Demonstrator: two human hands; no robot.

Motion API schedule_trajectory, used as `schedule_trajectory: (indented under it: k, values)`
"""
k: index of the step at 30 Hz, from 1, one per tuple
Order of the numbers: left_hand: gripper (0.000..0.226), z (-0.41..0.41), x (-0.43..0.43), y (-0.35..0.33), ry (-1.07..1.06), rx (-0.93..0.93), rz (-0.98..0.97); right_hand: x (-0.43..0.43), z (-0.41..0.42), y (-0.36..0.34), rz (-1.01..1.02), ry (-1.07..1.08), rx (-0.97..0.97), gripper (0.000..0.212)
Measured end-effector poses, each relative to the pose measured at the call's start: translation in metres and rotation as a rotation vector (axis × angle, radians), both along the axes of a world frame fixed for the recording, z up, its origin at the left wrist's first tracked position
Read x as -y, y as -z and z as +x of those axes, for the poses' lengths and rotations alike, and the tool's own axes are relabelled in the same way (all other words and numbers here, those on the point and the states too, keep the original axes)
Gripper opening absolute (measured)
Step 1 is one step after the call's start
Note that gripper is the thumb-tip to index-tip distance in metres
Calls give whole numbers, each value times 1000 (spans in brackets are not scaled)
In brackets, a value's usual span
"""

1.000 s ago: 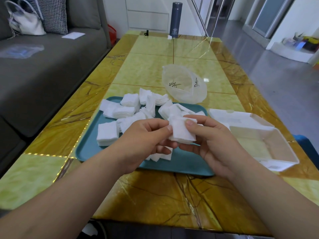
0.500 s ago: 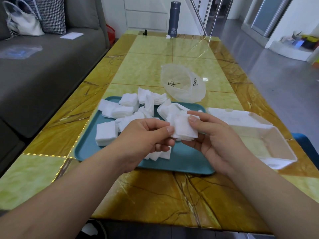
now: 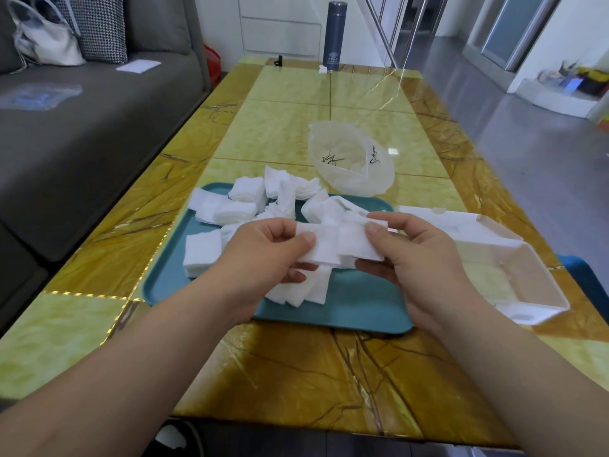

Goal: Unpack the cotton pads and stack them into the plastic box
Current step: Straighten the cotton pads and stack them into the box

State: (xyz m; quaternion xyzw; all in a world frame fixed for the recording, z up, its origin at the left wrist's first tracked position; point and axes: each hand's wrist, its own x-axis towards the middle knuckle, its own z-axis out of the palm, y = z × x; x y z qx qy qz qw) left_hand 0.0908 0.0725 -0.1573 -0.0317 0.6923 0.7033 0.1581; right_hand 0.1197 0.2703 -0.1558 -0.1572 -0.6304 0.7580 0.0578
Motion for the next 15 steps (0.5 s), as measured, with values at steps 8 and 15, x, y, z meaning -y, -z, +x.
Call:
schedule_trajectory:
  k: [8,15]
  values:
    - [18,4,-2,-10,105,-54,224,5,3,1,23,-88,4,19]
    - [8,3,-4,0,61,-136,31,7,11,-6,-150,-300,20,25]
